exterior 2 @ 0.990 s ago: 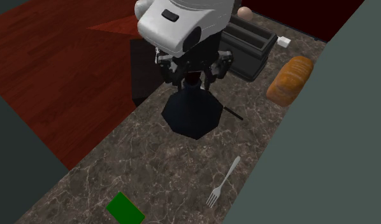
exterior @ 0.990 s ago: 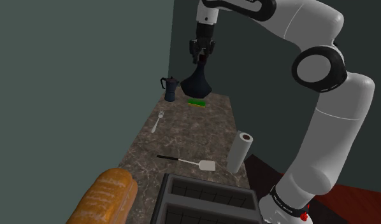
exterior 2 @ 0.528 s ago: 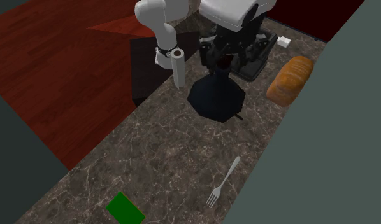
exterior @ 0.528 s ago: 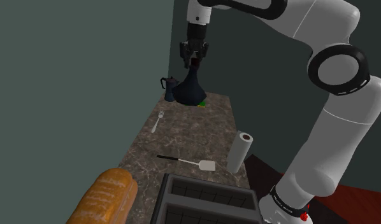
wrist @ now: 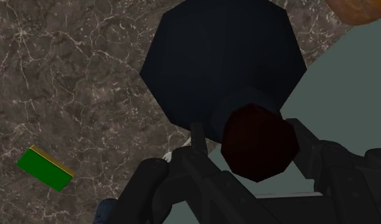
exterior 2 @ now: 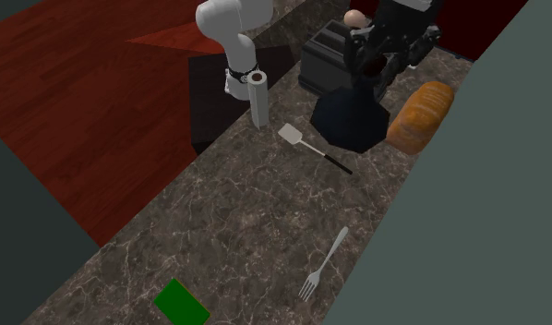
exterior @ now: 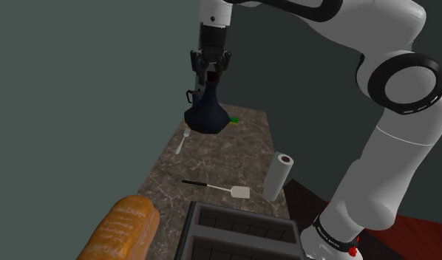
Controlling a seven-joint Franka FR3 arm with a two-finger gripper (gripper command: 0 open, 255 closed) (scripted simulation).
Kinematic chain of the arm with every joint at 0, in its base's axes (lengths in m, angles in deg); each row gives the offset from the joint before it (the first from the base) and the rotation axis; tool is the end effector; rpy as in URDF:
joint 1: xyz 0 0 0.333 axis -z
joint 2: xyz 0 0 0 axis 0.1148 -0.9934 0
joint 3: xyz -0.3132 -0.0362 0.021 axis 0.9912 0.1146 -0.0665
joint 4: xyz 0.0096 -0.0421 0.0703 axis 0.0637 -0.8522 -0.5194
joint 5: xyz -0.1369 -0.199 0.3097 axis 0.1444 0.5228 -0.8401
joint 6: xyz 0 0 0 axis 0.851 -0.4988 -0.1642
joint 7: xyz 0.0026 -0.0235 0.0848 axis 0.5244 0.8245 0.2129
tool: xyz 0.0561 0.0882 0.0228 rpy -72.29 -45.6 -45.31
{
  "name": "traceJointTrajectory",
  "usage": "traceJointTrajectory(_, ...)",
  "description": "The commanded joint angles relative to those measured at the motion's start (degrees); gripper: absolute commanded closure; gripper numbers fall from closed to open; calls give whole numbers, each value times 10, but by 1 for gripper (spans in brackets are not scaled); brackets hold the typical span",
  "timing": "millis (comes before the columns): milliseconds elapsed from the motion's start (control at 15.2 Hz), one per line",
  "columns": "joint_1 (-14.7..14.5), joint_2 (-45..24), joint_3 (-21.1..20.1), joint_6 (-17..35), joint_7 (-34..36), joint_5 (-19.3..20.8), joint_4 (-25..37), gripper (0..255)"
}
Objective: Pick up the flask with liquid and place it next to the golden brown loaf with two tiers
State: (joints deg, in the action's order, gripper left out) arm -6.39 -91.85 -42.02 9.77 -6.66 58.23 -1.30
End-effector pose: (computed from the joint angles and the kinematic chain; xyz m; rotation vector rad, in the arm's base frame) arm 0.5242 0.2162 0.6666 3.1069 -0.0944 -0.0128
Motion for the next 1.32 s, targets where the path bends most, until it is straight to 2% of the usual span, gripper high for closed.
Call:
traceJointTrajectory(0, -18, -5, -14, -7, 32, 2, 12, 255)
traceJointTrajectory(330, -61, -29, -45, -18, 103, 10, 43, 255)
traceJointTrajectory(594, -104, -67, -70, -34, 166, 24, 94, 255)
traceJointTrajectory(1254, -93, -25, -66, 63, 162, 10, -43, 255)
